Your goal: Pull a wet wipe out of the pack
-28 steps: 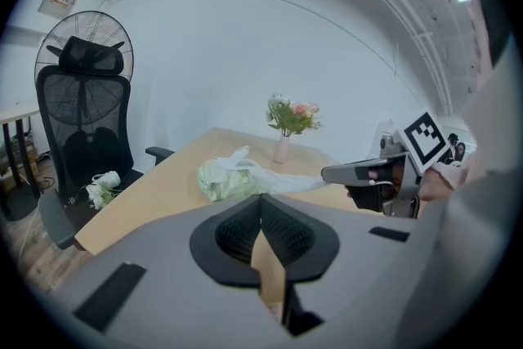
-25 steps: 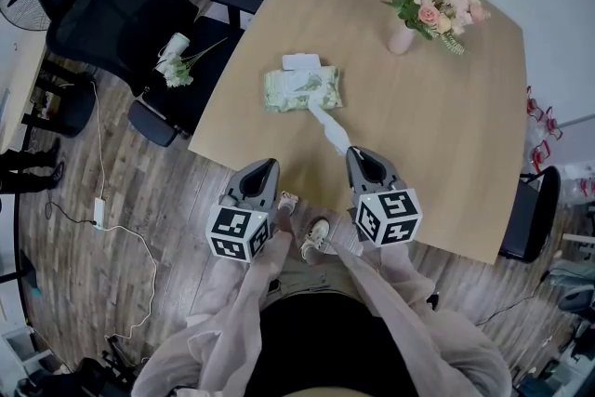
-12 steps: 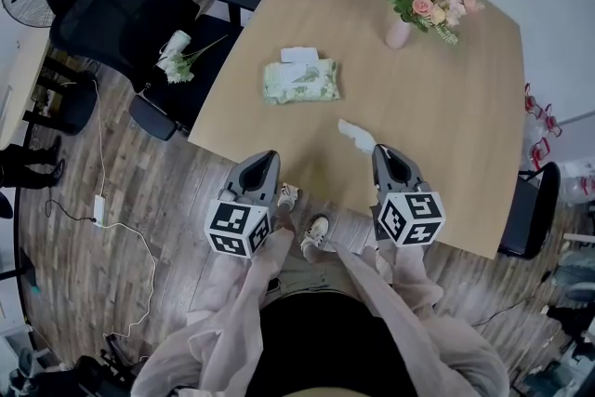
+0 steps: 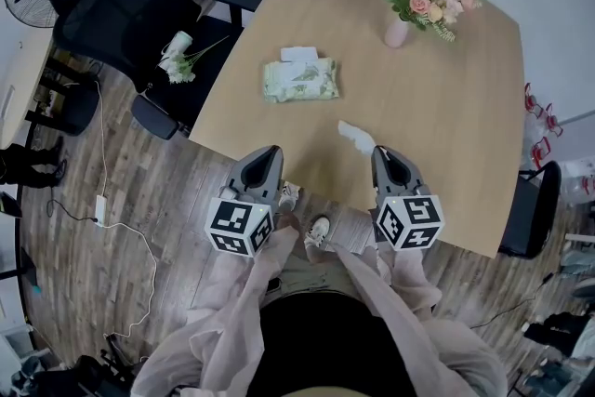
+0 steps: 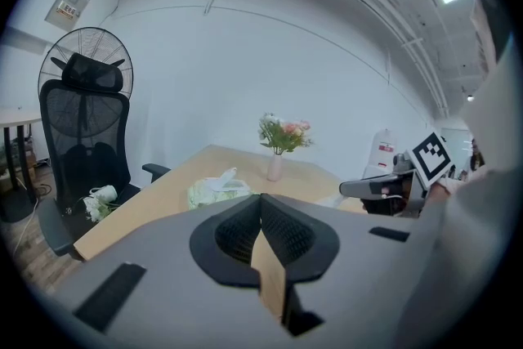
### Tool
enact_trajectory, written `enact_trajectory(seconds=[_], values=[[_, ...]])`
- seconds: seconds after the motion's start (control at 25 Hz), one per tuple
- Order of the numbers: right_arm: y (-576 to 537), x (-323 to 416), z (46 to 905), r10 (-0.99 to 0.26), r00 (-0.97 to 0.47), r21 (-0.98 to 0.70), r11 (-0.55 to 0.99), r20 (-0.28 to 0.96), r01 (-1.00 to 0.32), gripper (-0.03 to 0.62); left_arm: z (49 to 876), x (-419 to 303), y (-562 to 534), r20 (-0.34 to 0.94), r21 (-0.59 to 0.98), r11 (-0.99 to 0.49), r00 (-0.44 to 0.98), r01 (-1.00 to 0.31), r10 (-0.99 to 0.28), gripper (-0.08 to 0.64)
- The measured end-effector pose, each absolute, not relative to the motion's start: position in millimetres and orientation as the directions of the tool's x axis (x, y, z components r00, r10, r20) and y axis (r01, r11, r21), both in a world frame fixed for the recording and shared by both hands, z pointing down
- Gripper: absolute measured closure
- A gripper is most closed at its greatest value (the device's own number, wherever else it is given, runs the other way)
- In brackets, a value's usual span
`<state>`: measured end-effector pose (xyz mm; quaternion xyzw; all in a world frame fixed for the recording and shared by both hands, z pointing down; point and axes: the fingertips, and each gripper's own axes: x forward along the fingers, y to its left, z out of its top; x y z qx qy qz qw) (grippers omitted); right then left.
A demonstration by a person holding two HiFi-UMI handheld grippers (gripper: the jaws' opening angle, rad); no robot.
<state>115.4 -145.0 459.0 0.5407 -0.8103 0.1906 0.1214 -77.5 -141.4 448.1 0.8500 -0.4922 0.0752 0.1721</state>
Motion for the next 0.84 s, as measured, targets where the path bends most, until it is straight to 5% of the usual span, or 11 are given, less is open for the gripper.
enact_trajectory(seconds=[0.84], values=[[-140,103,458,-0.824,-0.402,-0.183,0.358,0.399,-0.916,0.580,449,-76,-139,0.301,0.219,-0.455,0.503,-0.863,-0.810,0.548]])
